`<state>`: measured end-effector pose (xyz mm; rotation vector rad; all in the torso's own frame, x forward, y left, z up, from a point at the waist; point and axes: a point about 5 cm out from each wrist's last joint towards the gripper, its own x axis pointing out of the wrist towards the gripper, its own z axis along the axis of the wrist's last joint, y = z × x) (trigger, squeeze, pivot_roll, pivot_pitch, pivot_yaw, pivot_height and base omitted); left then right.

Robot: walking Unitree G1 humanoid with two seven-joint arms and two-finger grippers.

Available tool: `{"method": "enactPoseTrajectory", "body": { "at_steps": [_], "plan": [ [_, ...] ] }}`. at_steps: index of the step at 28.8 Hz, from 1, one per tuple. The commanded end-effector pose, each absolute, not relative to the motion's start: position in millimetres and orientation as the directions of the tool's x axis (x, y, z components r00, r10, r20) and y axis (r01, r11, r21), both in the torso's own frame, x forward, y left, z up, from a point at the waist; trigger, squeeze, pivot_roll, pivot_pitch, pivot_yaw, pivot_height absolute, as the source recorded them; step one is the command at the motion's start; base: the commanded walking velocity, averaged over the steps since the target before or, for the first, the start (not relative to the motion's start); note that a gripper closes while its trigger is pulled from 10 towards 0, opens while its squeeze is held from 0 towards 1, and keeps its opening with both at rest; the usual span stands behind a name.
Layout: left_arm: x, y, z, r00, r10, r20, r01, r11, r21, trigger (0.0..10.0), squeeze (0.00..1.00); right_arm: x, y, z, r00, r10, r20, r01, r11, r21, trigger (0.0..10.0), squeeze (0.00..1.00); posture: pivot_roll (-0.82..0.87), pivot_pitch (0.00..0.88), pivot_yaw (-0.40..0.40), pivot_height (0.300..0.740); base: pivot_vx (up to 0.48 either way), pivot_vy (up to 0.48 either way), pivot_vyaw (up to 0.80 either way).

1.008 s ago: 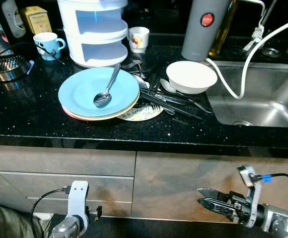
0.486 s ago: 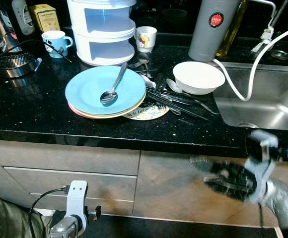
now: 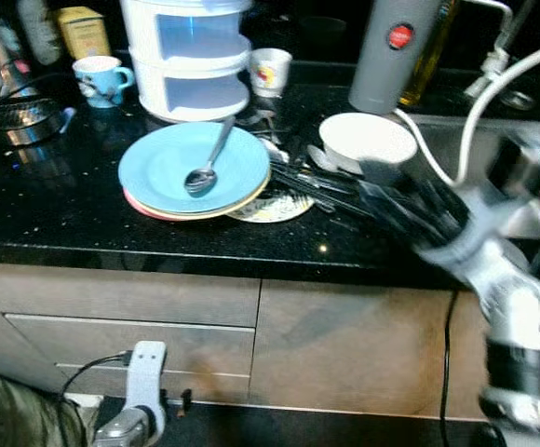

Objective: Kitchen organization

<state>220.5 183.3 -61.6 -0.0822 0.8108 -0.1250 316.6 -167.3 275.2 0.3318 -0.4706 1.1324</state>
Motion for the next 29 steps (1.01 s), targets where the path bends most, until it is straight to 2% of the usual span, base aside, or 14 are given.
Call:
{"method": "enactPoseTrajectory", "body": {
  "at_steps": [1,2,5,8,9,12,18,27,29],
  "plan": [
    [216,183,-64,0.670,-0.147,-0.728,0.086,0.989,-0.120,10.0,0.00,326,-166,275,0.426,0.756,0.497,-0.879,0.476,0.029,10.0,0.00,0.03,0.032,-0.017,0.740,0.000,0.000,0.00],
    [216,183,-65,0.670,-0.147,-0.727,0.087,0.989,-0.120,10.0,0.00,334,-163,279,0.467,0.734,0.492,-0.853,0.521,0.032,10.0,0.00,0.03,0.032,-0.017,0.740,0.000,0.000,0.00],
    [216,183,-65,0.671,-0.147,-0.727,0.087,0.989,-0.120,10.0,0.00,339,-160,282,0.490,0.722,0.489,-0.840,0.541,0.043,10.0,0.00,0.03,0.032,-0.018,0.740,0.000,0.000,0.00],
    [217,184,-63,0.679,-0.144,-0.720,0.085,0.989,-0.118,10.0,0.00,366,-151,287,0.636,0.648,0.421,-0.738,0.670,0.084,10.0,0.00,0.04,0.041,-0.024,0.740,0.000,0.000,0.00],
    [217,184,-63,0.679,-0.144,-0.720,0.085,0.989,-0.118,10.0,0.00,366,-151,287,0.636,0.648,0.421,-0.738,0.670,0.084,10.0,0.00,0.04,0.041,-0.024,0.740,0.000,0.000,0.00],
    [216,185,-63,0.684,-0.140,-0.716,0.079,0.990,-0.118,10.0,0.00,382,-147,285,0.735,0.580,0.352,-0.644,0.760,0.092,10.0,0.00,0.04,0.054,-0.028,0.740,0.000,0.000,0.00],
    [212,185,-65,0.684,-0.143,-0.715,0.077,0.989,-0.124,10.0,0.00,399,-148,291,0.833,0.457,0.311,-0.512,0.850,0.121,10.0,0.00,0.04,0.077,-0.036,0.740,0.000,0.000,0.00],
    [207,186,-67,0.693,-0.143,-0.707,0.063,0.988,-0.138,10.0,0.00,412,-147,306,0.876,0.384,0.292,-0.435,0.891,0.131,10.0,0.00,0.05,0.121,-0.051,0.740,0.000,0.000,0.00],
    [205,186,-68,0.695,-0.143,-0.705,0.061,0.988,-0.141,10.0,0.00,416,-154,311,0.901,0.324,0.289,-0.379,0.912,0.156,10.0,0.00,0.05,0.133,-0.055,0.740,0.000,0.000,0.00]
  ]
}}
